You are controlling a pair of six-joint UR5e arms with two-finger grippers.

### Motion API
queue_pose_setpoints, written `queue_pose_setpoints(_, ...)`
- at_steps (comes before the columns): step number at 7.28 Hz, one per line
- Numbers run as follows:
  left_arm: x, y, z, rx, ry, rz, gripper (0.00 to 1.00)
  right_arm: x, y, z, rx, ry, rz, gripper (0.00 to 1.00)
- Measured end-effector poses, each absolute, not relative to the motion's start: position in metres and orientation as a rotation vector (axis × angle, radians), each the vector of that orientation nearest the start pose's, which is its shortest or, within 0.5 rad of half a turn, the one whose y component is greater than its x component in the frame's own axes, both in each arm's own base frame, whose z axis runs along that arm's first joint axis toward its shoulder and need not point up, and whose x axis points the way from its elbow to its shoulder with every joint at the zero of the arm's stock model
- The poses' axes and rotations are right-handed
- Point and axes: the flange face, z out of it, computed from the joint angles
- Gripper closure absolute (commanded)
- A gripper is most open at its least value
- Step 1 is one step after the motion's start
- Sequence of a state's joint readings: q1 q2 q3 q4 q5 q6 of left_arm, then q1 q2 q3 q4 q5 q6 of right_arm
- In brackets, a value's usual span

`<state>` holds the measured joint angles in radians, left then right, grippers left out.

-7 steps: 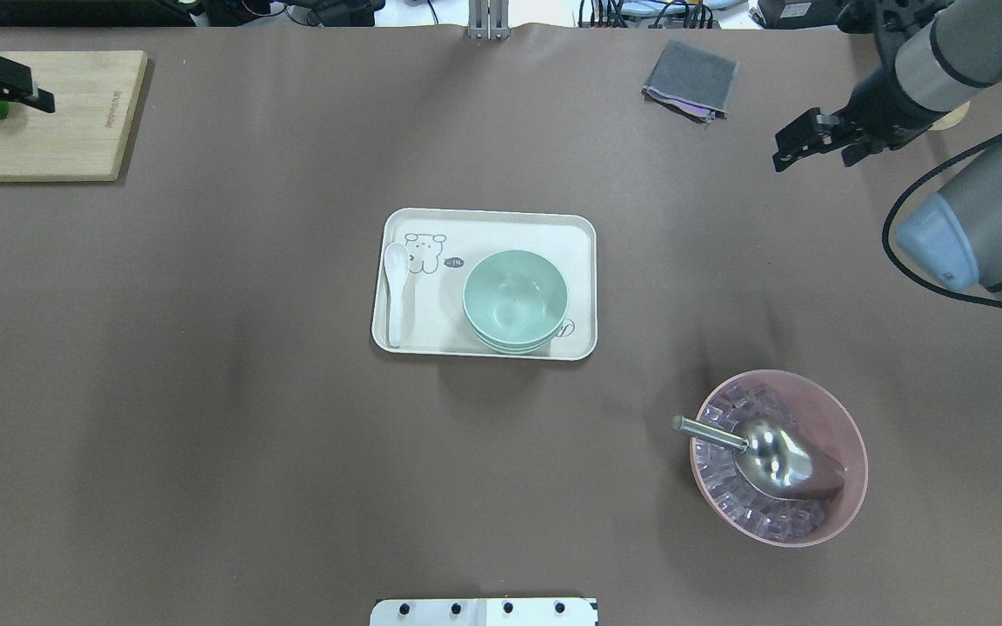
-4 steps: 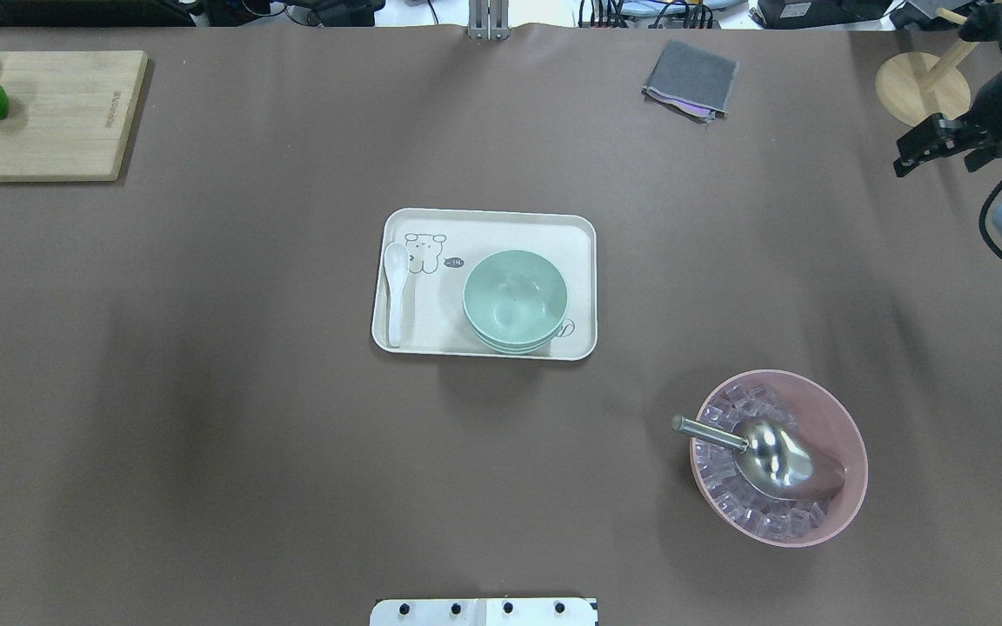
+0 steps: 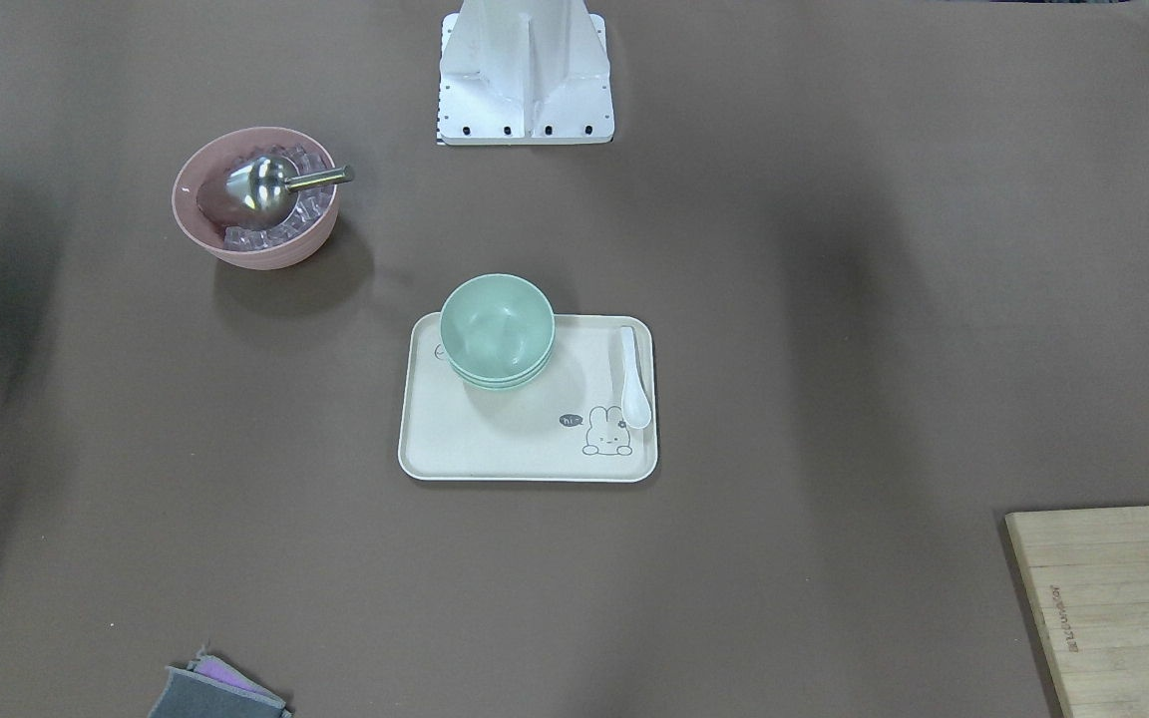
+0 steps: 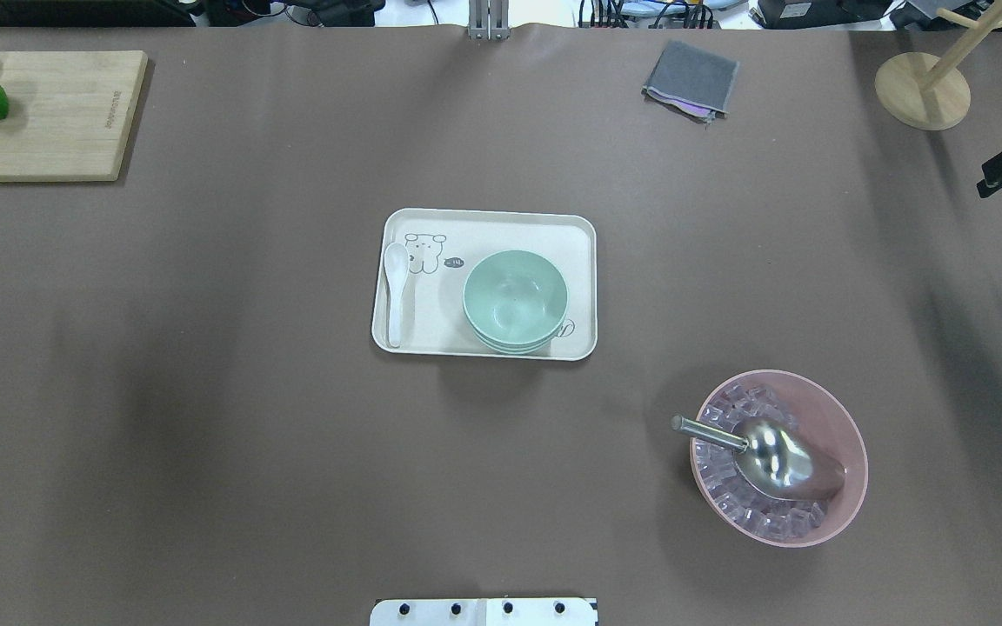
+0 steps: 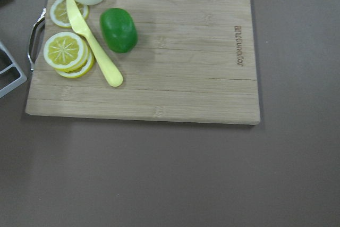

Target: Stack green bowls together

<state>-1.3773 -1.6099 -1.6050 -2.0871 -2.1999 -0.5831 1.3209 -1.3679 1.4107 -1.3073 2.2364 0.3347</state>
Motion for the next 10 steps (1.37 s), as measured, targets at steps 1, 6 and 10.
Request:
queue_pose_setpoints(1,0.025,-0.542,0.576,0.300,0.769,-0.166,0.02,-0.065,-0.595,0.615,0.090,-0.712,-0.010,0.00)
queue_pose_setpoints(6,0.022,-0.538,0.619,0.262,0.727,-0.123,0.02,0.011,-0.591,0.624,0.039,-0.737,-0.122,0.00)
queue_pose_setpoints(10,0.016,-0.504,0.648,0.213,0.790,0.008,0.02,0.031,-0.565,0.612,-0.012,-0.768,-0.123,0.00)
